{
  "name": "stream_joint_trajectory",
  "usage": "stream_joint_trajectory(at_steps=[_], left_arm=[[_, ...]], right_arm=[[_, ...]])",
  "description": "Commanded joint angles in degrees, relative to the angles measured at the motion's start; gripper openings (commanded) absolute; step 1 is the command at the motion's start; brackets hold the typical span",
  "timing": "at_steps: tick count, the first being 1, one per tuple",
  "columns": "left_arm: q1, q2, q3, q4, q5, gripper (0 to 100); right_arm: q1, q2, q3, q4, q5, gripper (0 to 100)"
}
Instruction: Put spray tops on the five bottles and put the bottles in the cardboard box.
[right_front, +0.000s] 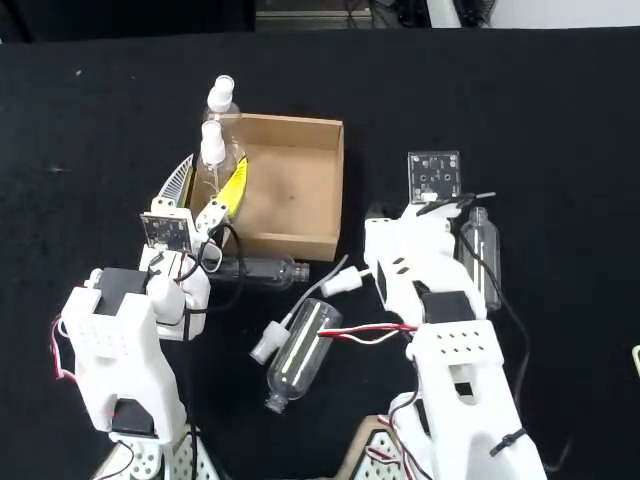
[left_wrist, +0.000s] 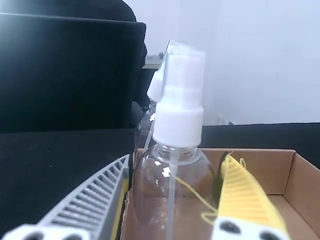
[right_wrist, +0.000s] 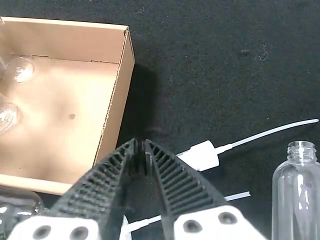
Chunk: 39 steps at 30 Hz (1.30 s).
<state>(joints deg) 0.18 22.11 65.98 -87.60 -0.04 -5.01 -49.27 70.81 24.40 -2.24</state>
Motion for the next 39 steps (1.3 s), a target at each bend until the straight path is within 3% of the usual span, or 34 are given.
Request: stream_joint_trajectory(at_steps=[1, 15, 23, 30, 39], left_arm=[[0.3, -6.3, 2.2, -1.2, 0.1, 27], [0.3, -20.2, 14.5, -1.1, -0.4, 27], [-0.4, -35.8, 25.5, 1.2, -2.6, 27], [-8.0, -52.0, 20.4, 33.5, 3.1, 27], [-13.1, -76.7, 10.0, 90.1, 3.7, 27]], right_arm=[[-0.5, -2.0, -0.4, -1.7, 0.1, 1.1], [-0.5, -1.9, -0.4, -1.9, 0.1, 1.1], [-0.5, -2.2, -0.4, -1.9, 0.1, 1.1], [-0.4, -1.8, -6.5, 4.2, 0.1, 1.1], [-0.7, -1.7, -18.5, 15.8, 0.1, 1.2]])
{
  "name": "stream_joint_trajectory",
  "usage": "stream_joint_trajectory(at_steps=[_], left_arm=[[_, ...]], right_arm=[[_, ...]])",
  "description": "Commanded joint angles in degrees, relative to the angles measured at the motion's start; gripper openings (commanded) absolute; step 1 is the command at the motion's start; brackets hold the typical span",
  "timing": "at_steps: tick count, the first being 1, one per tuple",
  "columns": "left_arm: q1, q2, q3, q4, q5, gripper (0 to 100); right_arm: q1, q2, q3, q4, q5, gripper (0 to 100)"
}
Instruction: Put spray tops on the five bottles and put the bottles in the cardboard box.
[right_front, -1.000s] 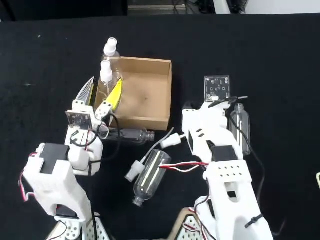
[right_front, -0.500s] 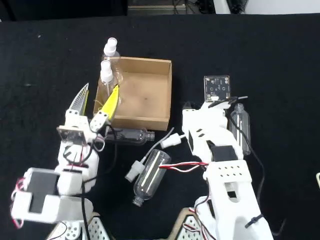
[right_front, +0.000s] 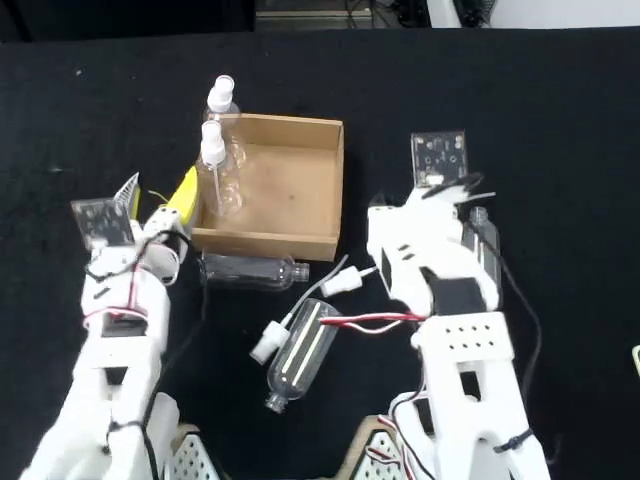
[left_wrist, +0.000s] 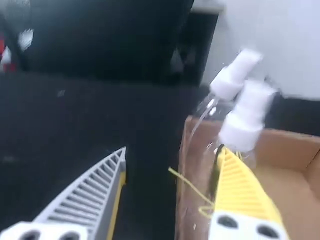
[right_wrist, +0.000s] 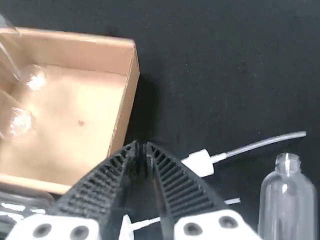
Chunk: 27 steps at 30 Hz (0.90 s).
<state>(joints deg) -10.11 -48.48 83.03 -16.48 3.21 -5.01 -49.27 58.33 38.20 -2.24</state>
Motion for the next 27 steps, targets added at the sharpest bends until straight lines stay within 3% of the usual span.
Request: stream_joint_trajectory(at_steps=[1, 6, 11, 21, 27], left_arm=[[-4.1, -6.5, -8.8, 22.8, 0.4, 27], [-11.2, -4.4, -12.9, 26.3, 0.1, 27], [-8.7, 4.7, -16.8, 26.7, -5.2, 27], [-5.9, 34.1, -31.6, 26.8, -5.1, 27], [-4.8, 35.9, -32.6, 26.9, -5.1, 27]], right_arm=[[-0.8, -1.6, -7.0, 2.7, 0.1, 1.2], [-0.8, 4.2, -12.8, 4.7, 0.1, 1.2], [-0.7, 17.5, -20.6, 5.1, -0.4, 1.2], [-0.8, 29.1, -22.9, 4.4, -3.7, 1.2], [-0.5, 32.8, -20.6, -1.6, -4.0, 1.2]])
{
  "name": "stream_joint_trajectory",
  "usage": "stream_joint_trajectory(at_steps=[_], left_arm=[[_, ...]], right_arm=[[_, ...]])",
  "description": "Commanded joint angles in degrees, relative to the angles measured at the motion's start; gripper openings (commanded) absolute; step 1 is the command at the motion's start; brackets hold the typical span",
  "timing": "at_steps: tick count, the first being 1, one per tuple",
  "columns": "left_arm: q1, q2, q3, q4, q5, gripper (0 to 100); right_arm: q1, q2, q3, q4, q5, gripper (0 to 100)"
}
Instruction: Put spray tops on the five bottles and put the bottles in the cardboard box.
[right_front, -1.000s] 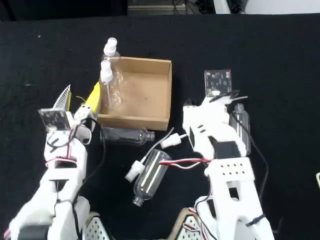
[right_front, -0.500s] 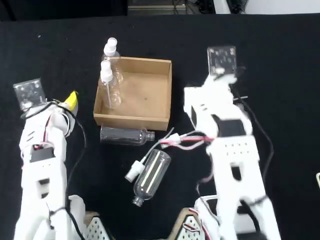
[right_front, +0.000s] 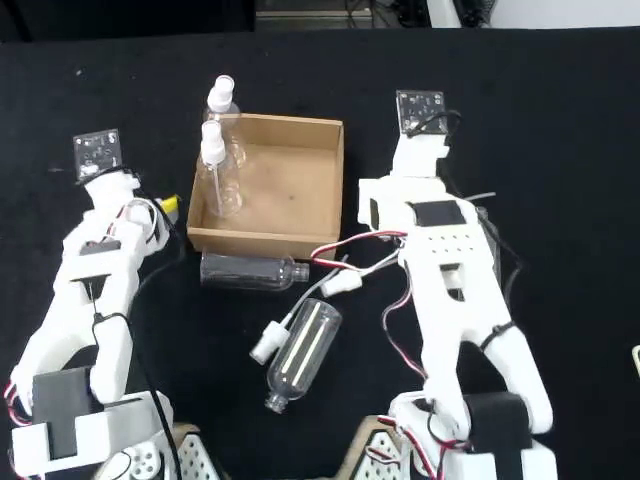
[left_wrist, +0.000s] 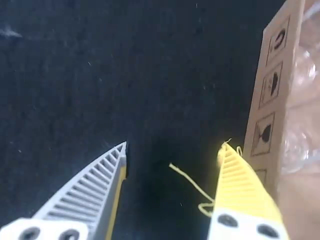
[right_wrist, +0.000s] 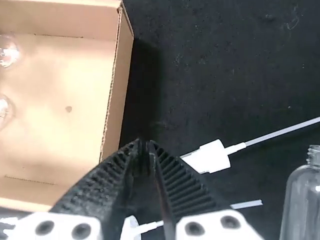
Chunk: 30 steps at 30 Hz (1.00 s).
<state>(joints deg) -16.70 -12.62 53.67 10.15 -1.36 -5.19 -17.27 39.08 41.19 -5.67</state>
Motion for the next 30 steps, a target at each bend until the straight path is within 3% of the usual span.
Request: stream_joint_trajectory(at_steps=[1, 6, 23, 27, 30], left_arm=[[2.2, 0.0, -3.1, 0.4, -0.5, 27], [4.8, 0.0, -3.6, 4.9, -0.6, 27], [7.3, 0.0, -3.5, 4.7, -0.6, 27], [3.9, -0.8, -5.1, 5.5, -0.6, 27], [1.4, -4.8, -6.7, 11.9, -1.3, 27]], right_arm=[[-0.4, 1.6, -0.8, -6.2, -0.5, 1.2], [-0.3, 2.9, -0.5, -8.4, -0.3, 1.2], [-0.1, 2.9, -0.1, -7.8, -0.3, 1.2], [2.5, 0.5, -3.6, 0.6, -0.2, 1.3], [3.9, -1.4, -8.0, 9.0, 1.3, 2.6]])
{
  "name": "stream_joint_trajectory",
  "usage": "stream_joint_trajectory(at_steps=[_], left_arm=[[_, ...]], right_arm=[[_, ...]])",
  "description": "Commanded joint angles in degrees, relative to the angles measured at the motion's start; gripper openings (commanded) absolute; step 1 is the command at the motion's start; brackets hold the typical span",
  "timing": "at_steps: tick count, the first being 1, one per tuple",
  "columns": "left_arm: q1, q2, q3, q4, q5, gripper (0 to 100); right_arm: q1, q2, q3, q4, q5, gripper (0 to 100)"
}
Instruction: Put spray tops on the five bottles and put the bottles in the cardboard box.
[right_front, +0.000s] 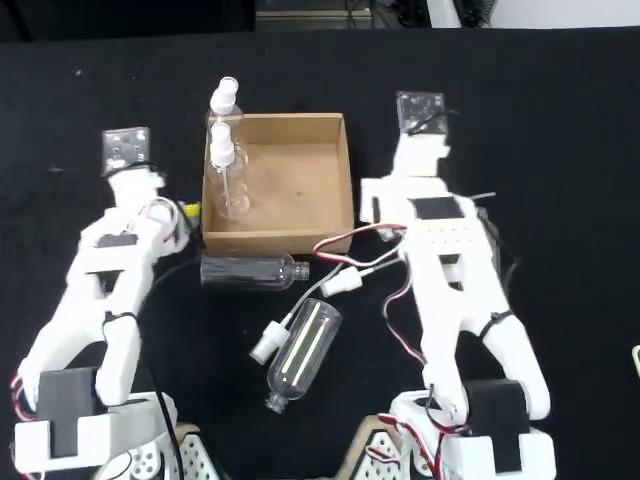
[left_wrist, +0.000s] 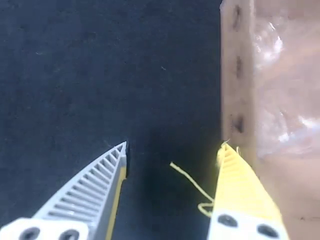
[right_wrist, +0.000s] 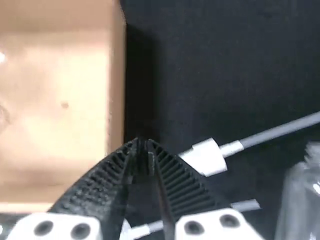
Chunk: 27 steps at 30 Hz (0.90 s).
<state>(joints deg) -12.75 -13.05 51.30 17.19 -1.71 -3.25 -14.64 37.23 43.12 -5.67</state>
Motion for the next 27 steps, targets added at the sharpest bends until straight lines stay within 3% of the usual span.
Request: stream_joint_trajectory(at_steps=[1, 6, 14, 19, 21, 24, 27], left_arm=[[-2.9, -6.5, -5.0, 8.2, -2.1, 27], [-2.4, -17.5, -6.3, 24.2, -15.5, 27], [3.8, -34.5, -6.2, 47.0, -35.3, 27], [14.6, -41.6, -6.6, 56.3, -27.0, 27], [20.7, -43.2, -6.7, 58.7, -26.9, 27], [29.5, -43.4, -6.5, 59.1, -24.1, 27], [32.8, -42.5, -5.1, 56.0, -19.0, 27]], right_arm=[[2.1, -4.2, -7.5, 9.2, 3.3, 4.7], [1.9, -4.4, -10.6, 16.4, 15.4, 15.1], [7.7, -4.6, -10.4, 23.2, 20.4, 15.1], [17.0, -4.6, -10.6, 25.1, 21.7, 15.1], [20.0, -4.6, -10.6, 25.1, 21.9, 15.1], [22.1, -4.6, -10.2, 25.4, 23.0, 15.1], [22.4, -4.6, -10.2, 27.3, 23.5, 15.1]])
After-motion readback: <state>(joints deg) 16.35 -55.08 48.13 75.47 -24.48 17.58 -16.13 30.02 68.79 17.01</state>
